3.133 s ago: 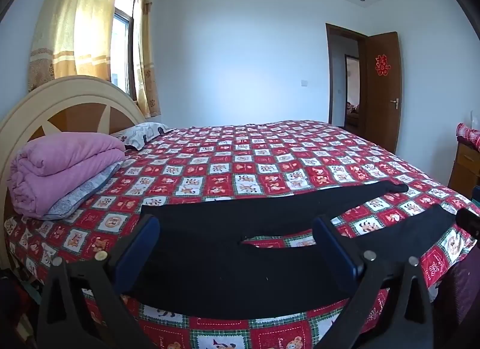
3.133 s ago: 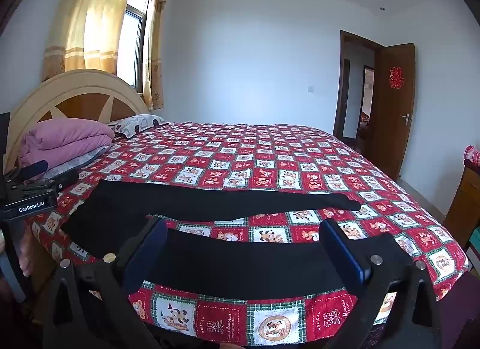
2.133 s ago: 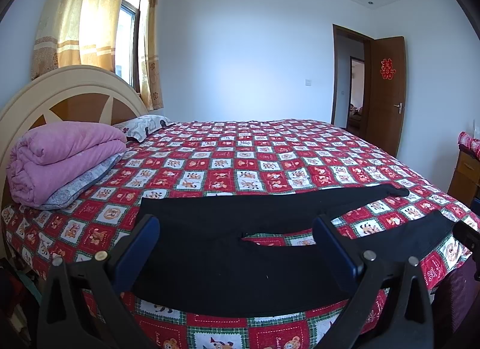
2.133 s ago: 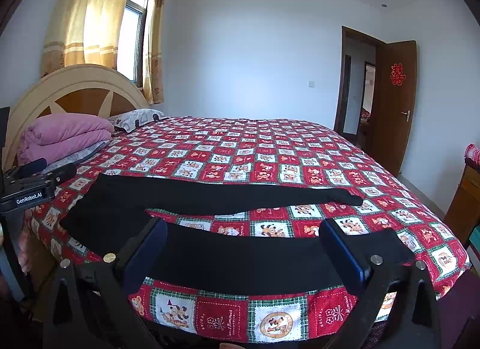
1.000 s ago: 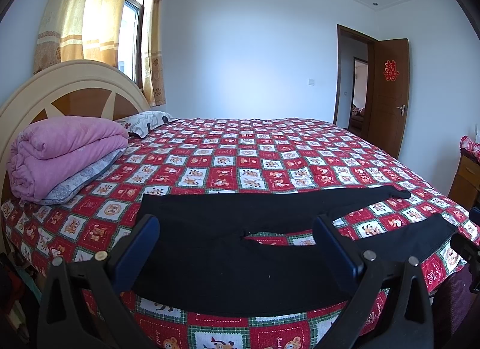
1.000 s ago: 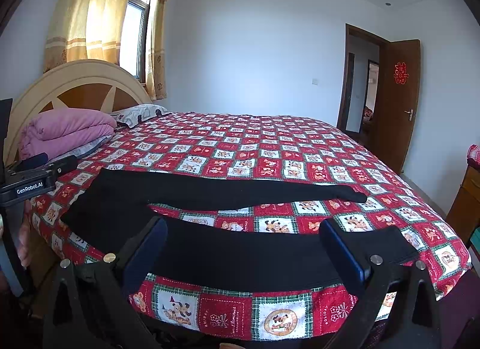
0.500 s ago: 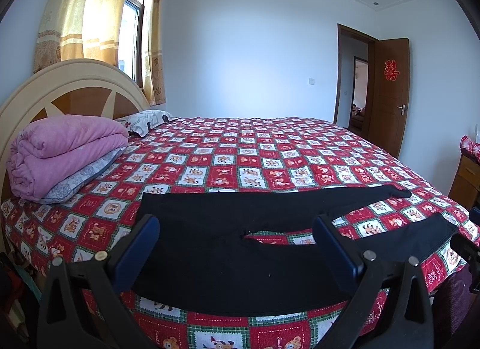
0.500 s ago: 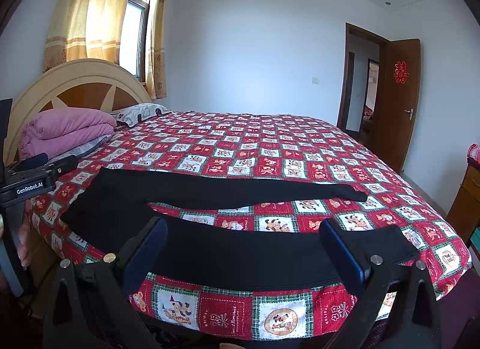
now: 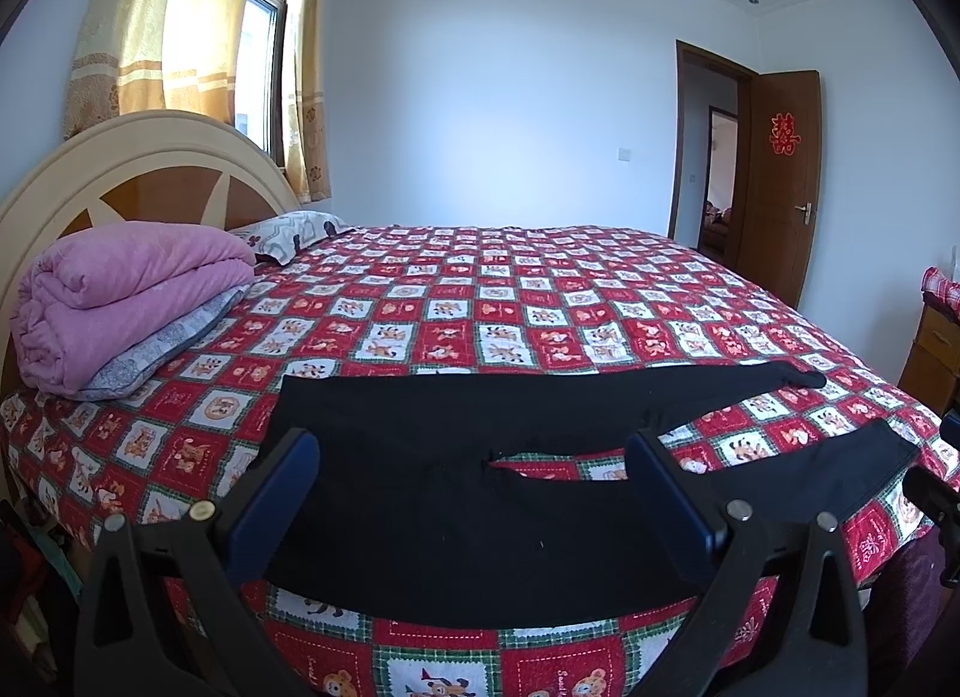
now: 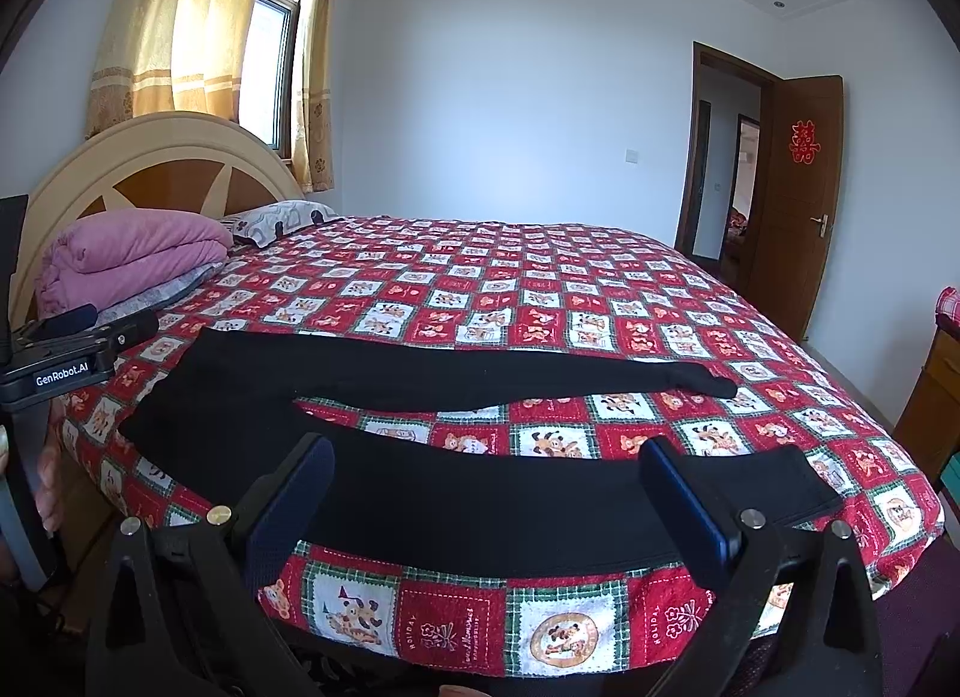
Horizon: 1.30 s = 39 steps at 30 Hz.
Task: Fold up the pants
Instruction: 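Grasp one end of the black pants with the left tool while the right tool grasps the other end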
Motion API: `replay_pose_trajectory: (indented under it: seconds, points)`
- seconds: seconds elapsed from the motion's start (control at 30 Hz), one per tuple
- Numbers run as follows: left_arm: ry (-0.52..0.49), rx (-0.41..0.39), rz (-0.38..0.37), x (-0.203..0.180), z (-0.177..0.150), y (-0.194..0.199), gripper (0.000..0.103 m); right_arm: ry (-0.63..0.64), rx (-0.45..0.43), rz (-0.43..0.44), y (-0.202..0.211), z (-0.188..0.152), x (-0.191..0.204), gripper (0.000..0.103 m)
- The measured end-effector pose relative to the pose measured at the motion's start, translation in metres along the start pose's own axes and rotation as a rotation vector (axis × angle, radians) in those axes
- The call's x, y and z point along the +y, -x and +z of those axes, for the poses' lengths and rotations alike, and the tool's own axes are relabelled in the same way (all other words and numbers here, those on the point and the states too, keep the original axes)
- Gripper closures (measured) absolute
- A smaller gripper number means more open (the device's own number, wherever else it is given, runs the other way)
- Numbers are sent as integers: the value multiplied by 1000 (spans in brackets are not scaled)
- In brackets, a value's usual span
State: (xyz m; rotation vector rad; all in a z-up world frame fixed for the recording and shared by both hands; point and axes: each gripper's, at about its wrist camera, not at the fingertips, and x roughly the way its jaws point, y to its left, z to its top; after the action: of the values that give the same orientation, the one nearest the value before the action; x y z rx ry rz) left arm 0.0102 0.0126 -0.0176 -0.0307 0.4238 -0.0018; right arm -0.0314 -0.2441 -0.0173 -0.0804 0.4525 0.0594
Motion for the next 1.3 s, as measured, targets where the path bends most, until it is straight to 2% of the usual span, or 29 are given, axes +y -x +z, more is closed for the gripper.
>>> replay_pose_trajectory:
  seconds: [0.1, 0.23, 0.4, 0.53, 0.63, 0.67, 0.77, 0.87, 0.97, 1.03, 1.07, 1.1, 1.2, 1.23, 1.3]
  points:
    - [-7, 23, -6, 2, -6, -18, 0, -5, 14, -1, -6, -3, -1, 1]
    - [-6, 69, 56, 26, -13, -54, 0, -12, 58, -5, -22, -9, -4, 1]
    - [170, 170, 147, 113, -4, -112, 1, -44, 132, -15, -49, -26, -18, 1]
    - [247, 249, 142, 163, 9, -162, 17, -75, 185, -7, -69, -37, -30, 1]
    - [192, 308, 153, 175, 19, -201, 34, -89, 229, 0, -87, -43, -42, 1]
    - [175, 321, 157, 177, 22, -214, 36, -92, 243, -6, -92, -44, -47, 1]
    - [125, 378, 135, 182, 26, -256, 36, -110, 265, -35, -106, -44, -66, 1]
    - [110, 460, 135, 190, 19, -296, 51, -130, 290, -67, -122, -40, -90, 1]
    - [113, 526, 133, 201, 11, -325, 57, -158, 307, -100, -137, -33, -115, 1]
    - [114, 521, 111, 202, 10, -329, 60, -169, 310, -118, -144, -27, -129, 1]
    - [117, 517, 81, 203, 10, -330, 66, -171, 309, -123, -147, -26, -133, 1]
    - [126, 515, 63, 206, 10, -330, 66, -172, 308, -127, -150, -22, -141, 1]
    - [194, 495, -18, 216, 5, -329, 75, -189, 289, -138, -160, -10, -168, 2]
    - [211, 479, -41, 219, 2, -329, 76, -215, 287, -142, -166, -5, -183, 4]
    - [221, 458, -59, 221, -1, -330, 77, -273, 302, -139, -179, 3, -210, 27]
